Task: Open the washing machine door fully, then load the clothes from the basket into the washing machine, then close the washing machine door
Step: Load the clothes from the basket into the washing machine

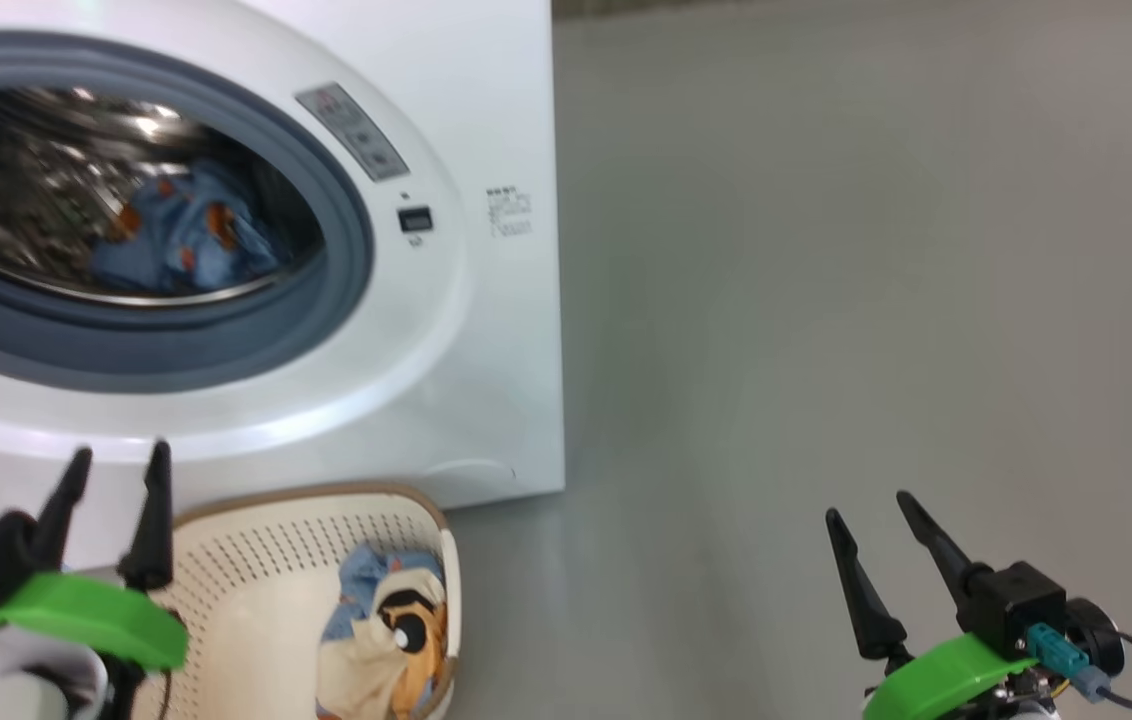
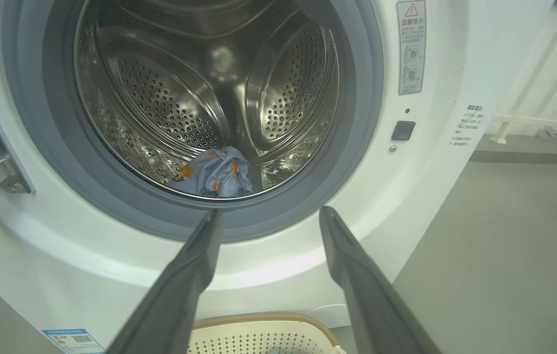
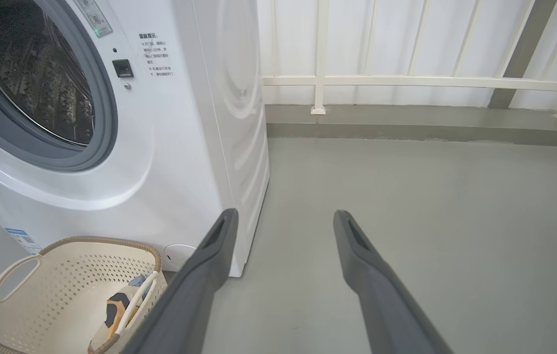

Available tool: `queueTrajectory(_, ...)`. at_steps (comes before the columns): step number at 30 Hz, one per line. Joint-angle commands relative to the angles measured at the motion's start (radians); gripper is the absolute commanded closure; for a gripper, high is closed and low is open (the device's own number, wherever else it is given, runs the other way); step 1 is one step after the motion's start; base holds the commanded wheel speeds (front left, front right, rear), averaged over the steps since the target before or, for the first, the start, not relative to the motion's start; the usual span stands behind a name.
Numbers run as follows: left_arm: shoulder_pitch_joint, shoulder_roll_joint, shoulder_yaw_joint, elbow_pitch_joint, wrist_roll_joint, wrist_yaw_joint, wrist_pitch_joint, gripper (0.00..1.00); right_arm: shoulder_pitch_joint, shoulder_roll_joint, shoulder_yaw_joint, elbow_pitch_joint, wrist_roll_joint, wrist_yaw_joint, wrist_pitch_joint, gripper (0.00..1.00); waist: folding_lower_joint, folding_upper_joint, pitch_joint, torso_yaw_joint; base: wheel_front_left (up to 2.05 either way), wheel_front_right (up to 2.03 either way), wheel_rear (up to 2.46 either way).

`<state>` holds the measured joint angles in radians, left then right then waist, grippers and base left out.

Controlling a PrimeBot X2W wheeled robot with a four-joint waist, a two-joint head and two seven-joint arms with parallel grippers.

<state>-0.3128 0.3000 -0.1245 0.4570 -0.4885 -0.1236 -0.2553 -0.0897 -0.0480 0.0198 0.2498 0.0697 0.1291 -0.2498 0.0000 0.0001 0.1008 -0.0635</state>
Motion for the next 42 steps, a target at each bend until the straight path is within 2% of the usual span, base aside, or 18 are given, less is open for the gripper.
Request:
queueTrajectory(1, 0.02, 0.024, 0.046, -0.047, 0.026, 0.01, -0.006, 0.0, 0.01, -0.002, 0.023, -0.023, -0.007, 0.002, -0.012, 0.0, 0.0, -0.0001, -0.106, 0.051, 0.0, 0.0, 0.0)
queueTrajectory(7, 0.14, -0.03, 0.071, -0.144, 0.064, 0.029, -0.006, 0.0, 0.035, -0.002, 0.024, -0.031, -0.003, 0.002, -0.012, 0.0, 0.0, -0.0001, -0.142, 0.057, 0.0, 0.0, 0.0)
queueTrajectory(21, 0.308, -0.154, 0.085, -0.251, 0.125, 0.03, -0.006, 0.0, 0.079, -0.002, 0.044, -0.027, 0.004, 0.002, -0.012, 0.0, 0.0, -0.0001, -0.202, 0.058, 0.0, 0.0, 0.0)
queueTrajectory(42, 0.35, -0.212, 0.122, -0.268, 0.189, 0.01, -0.006, 0.0, 0.076, -0.002, 0.055, -0.026, 0.014, 0.002, -0.012, 0.0, 0.0, -0.0001, -0.214, 0.035, 0.0, 0.0, 0.0)
